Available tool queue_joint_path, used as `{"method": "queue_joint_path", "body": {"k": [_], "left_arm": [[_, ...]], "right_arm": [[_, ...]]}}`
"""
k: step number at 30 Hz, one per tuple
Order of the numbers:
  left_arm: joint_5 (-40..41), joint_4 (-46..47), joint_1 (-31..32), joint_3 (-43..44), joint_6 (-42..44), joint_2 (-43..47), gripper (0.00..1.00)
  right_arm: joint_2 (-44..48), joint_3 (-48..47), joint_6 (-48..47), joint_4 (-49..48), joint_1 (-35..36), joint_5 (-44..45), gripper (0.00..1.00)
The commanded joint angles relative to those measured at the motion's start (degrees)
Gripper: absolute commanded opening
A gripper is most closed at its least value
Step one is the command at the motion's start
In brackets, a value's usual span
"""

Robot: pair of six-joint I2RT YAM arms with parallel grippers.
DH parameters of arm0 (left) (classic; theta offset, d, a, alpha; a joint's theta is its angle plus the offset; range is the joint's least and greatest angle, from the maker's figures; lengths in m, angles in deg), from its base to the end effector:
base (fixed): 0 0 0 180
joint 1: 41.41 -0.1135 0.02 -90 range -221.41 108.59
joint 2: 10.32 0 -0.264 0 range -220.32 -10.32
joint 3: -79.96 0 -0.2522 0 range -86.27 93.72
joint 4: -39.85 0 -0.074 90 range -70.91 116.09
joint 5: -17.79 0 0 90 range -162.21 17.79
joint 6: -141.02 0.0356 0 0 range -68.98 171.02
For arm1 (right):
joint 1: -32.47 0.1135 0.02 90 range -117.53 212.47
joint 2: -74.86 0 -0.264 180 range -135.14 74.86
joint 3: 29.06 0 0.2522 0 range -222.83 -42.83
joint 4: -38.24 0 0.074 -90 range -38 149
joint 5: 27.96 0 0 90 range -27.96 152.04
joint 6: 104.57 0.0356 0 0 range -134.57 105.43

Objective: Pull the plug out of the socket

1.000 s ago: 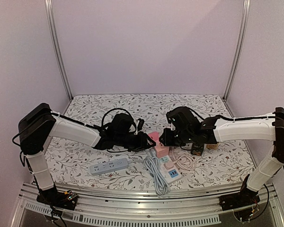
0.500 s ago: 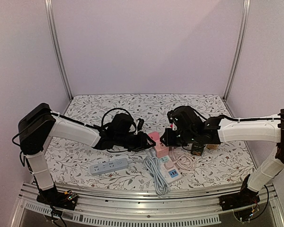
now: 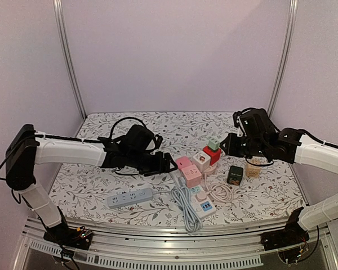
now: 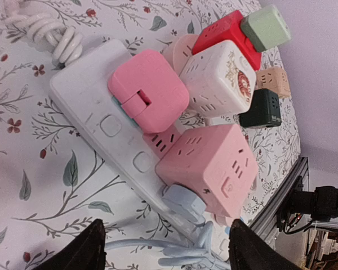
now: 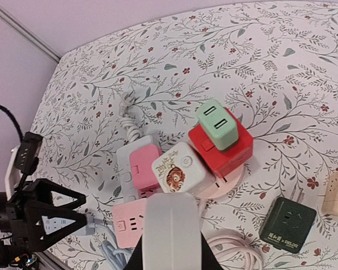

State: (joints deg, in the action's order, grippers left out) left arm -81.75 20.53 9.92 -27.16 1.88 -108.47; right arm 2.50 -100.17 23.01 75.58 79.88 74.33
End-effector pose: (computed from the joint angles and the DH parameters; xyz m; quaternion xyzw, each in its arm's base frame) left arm 0.2223 -0.2873 0.1906 0.0497 0.9185 -0.3447 0.1871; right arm 0.1932 0.1989 0.2917 -0.0305 0.8965 0.2202 0.3831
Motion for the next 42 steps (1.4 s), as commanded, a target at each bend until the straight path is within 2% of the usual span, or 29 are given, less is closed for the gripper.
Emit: {"method": "queue_joint_path", "body": {"k": [1, 7, 13, 22, 32, 42], "left_arm": [[5.41, -9.45, 0.09, 1.87, 4.39, 8.74, 0.77], [7.14, -11.64, -1.3, -5.04, 3.52, 17.98, 0.81], [7.58, -11.57, -3.52, -13.42, 0.72, 25.59, 0.83], [6.89, -11.57, -5.74, -18.86, -0.37, 30.38, 0.85], [5.44, -12.16, -7.53, -19.46, 0.45, 31.34, 0.86], [5.38, -12.33, -8.18, -21.0, -0.17, 33.59, 0.86]], "right_arm": [[2.16, 3.98, -0.79, 3.26, -7.69, -2.36, 0.0], [-0.39, 5.99, -2.4, 0.55, -14.56, -6.76, 0.0], [-7.85, 6.23, -2.91, -5.48, -20.77, -14.48, 0.0], [-22.07, -0.11, -3.94, -7.65, -22.81, -18.42, 0.01], [-29.19, -1.58, -3.22, -8.08, -23.69, -17.32, 0.16], [-30.2, -1.39, -2.69, -8.2, -23.91, -16.28, 0.36]]}}
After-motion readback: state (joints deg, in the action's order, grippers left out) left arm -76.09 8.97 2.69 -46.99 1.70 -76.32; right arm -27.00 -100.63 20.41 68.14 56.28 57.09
